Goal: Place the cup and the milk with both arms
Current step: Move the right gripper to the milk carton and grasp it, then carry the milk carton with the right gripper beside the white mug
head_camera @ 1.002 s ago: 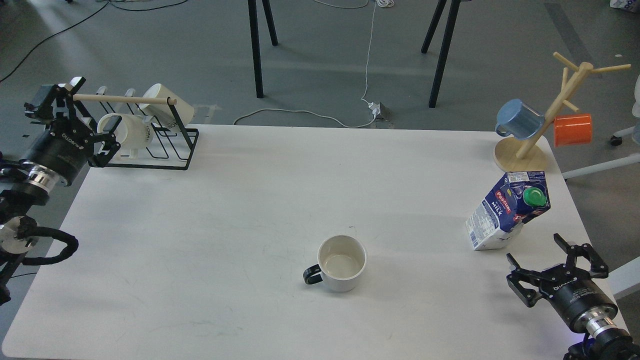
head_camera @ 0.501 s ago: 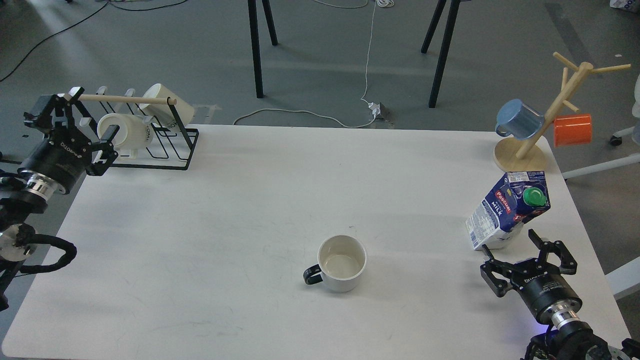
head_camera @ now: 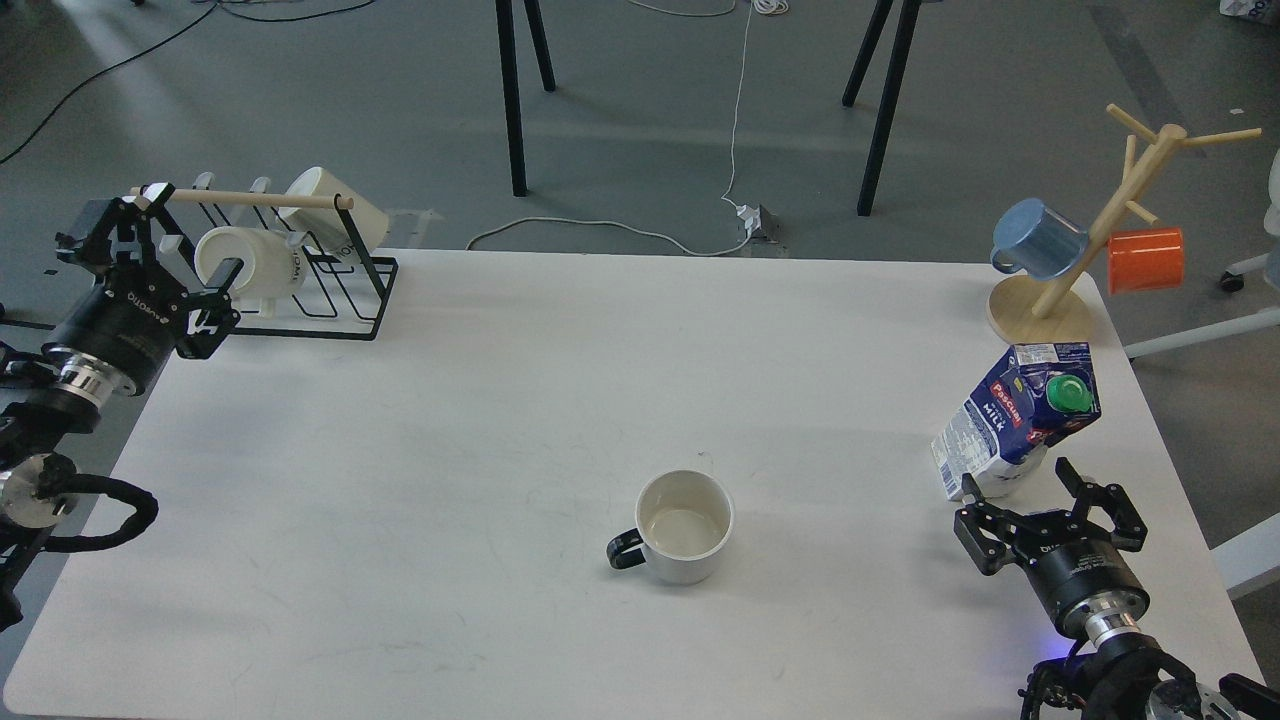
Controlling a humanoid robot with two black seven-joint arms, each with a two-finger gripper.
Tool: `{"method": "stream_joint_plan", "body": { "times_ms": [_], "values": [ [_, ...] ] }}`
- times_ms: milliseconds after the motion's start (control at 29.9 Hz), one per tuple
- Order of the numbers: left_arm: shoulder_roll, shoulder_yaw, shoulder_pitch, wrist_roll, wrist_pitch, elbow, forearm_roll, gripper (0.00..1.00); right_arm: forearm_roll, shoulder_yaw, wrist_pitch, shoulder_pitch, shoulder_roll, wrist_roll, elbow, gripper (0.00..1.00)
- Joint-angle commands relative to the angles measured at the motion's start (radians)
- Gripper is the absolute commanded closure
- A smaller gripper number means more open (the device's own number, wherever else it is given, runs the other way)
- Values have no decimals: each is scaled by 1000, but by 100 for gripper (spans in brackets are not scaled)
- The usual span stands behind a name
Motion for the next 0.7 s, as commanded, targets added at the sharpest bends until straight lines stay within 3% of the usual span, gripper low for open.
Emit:
{"method": "stream_joint_plan", "body": {
  "times_ms": [0,367,568,601,668],
  "values": [
    [-2,0,1,0,0,1,10,1,1,12,0,0,2,0,1,1],
    [-16,0,9,0,0,4,17,0,23,39,0,38,3,0,4,1],
    [-16,14,10,0,0,4,17,1,20,52,0,58,69,1,4,3],
    [-16,19,10,0,0,4,22,1,13,52,0,58,78,1,3,8],
    [-16,25,10,0,0,4,31,1,9,51,0,55,80,1,3,35]
  ]
}}
